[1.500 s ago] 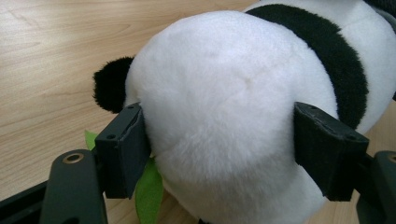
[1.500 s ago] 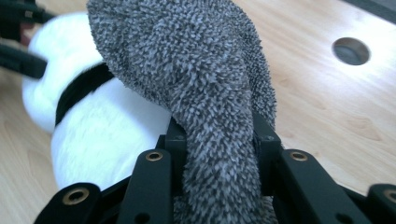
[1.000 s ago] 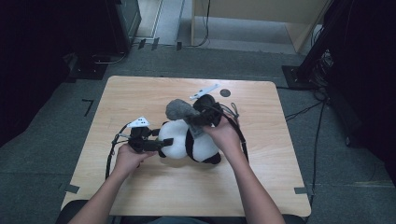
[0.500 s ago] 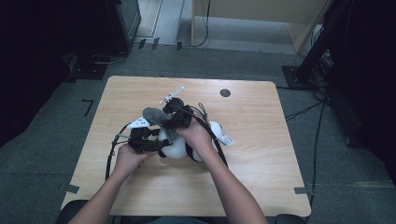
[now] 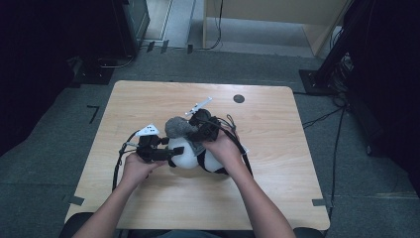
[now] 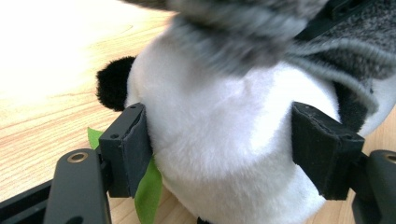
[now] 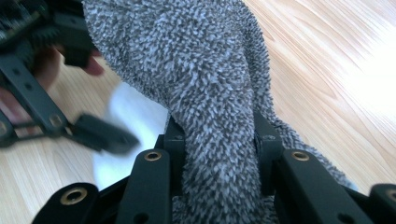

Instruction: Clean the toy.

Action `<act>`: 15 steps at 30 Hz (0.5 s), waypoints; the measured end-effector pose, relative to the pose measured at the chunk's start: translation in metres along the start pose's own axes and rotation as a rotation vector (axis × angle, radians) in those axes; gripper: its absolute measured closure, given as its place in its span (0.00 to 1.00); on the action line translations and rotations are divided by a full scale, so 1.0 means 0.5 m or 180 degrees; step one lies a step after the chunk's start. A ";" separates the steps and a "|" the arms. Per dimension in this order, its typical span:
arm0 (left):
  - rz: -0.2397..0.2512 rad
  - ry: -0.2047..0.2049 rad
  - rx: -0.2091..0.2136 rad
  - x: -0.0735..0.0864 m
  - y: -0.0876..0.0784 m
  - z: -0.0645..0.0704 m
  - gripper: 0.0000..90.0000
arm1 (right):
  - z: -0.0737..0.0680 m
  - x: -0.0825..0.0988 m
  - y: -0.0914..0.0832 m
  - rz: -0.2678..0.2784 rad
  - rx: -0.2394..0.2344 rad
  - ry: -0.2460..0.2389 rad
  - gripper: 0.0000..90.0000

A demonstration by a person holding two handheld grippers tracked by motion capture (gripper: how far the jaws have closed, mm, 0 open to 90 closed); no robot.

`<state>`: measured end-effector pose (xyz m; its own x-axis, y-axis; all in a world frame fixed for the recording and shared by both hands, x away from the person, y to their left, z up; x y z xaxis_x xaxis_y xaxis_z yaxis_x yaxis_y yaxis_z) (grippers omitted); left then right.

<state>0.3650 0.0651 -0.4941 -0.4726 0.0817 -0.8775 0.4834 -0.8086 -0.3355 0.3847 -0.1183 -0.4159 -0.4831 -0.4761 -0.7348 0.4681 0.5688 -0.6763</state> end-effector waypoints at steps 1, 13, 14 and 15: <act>0.0004 -0.0003 0.0000 0.000 0.000 0.000 0.29 | 0.006 0.005 -0.007 -0.0012 0.0018 0.0009 0.75; 0.0025 -0.0005 0.0009 0.000 0.000 0.001 0.30 | 0.064 0.046 -0.082 0.0161 0.0133 0.0183 0.74; 0.0021 -0.0005 0.0010 0.000 0.000 0.001 0.30 | 0.067 0.049 -0.088 0.0172 0.0141 0.0197 0.74; 0.0021 -0.0006 0.0010 0.000 0.000 0.001 0.30 | 0.070 0.051 -0.094 0.0188 0.0147 0.0210 0.73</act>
<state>0.3649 0.0649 -0.4939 -0.4707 0.0752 -0.8791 0.4842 -0.8109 -0.3286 0.3763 -0.1808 -0.4049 -0.5006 -0.3965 -0.7695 0.5302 0.5622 -0.6346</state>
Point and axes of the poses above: each handheld gripper's, and its own axes: y roughly forward along the jaws, x roughly out of its underside, z roughly to its right, the point moved 3 cm from there along y, roughly forward along the jaws, and after that the axes turned 12 degrees about z, right-handed, at the moved point
